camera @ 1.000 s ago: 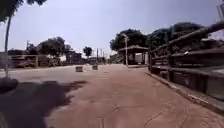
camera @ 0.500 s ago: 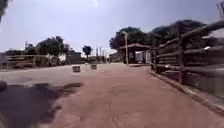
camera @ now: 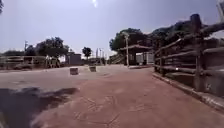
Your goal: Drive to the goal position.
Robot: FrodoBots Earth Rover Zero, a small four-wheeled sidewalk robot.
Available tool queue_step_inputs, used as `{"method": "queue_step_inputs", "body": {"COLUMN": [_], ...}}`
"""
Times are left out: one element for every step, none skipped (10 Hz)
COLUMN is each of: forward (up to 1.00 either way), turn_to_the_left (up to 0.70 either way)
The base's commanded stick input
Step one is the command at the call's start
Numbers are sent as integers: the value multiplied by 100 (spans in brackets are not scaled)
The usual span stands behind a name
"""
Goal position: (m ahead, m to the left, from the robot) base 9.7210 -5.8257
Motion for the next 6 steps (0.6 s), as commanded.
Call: {"method": "queue_step_inputs", "body": {"forward": [100,100,100,100,100,100], "turn_to_the_left": [1,1,1,-11,-23,-32]}}
